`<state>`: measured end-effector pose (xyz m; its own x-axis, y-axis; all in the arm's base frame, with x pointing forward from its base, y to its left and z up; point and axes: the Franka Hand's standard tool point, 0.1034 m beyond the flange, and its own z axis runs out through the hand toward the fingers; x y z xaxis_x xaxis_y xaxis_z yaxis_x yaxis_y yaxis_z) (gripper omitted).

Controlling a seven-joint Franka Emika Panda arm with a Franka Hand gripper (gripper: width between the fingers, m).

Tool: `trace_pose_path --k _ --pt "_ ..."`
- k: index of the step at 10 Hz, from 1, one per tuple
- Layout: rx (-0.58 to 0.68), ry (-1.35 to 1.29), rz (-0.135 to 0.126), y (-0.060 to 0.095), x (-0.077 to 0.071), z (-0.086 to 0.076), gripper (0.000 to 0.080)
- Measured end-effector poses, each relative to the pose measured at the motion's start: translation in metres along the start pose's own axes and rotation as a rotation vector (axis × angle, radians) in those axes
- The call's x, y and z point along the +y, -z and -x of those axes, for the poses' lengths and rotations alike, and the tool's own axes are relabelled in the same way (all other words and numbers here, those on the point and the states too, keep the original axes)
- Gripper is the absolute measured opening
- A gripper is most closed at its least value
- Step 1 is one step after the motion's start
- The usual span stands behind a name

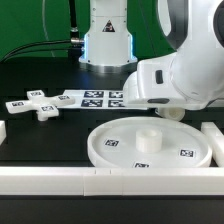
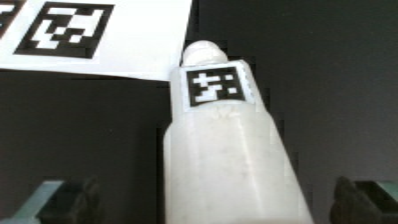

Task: Assemble round table

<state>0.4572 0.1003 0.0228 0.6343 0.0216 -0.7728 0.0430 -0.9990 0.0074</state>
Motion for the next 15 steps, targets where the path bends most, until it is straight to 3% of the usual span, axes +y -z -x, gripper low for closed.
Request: trace_pose_path --k 3,5,6,7,8,10,12,15 --pt "-0.034 -0.016 -0.005 -0.017 0.002 -0.005 0.0649" --pt "-0.038 -0.014 -0.005 -0.02 0.002 -0.006 0.0647" --pt "-0.038 -0.013 -0.005 -0.02 0.002 -0.006 0.0479" --pt "-0.037 -0.013 -0.004 -0.02 0.001 -0.006 0.0479" --pt "-0.036 -0.011 -0.003 -0.02 0.0 -0.006 0.0406" --pt "-0.035 -0.003 -0.002 -0.019 0.0 -0.006 0.0406" --pt "-0.011 0.055 0.004 -0.005 0.001 0.0 0.0406" --pt "0.059 0.209 0.015 0.051 0.018 0.022 0.0407"
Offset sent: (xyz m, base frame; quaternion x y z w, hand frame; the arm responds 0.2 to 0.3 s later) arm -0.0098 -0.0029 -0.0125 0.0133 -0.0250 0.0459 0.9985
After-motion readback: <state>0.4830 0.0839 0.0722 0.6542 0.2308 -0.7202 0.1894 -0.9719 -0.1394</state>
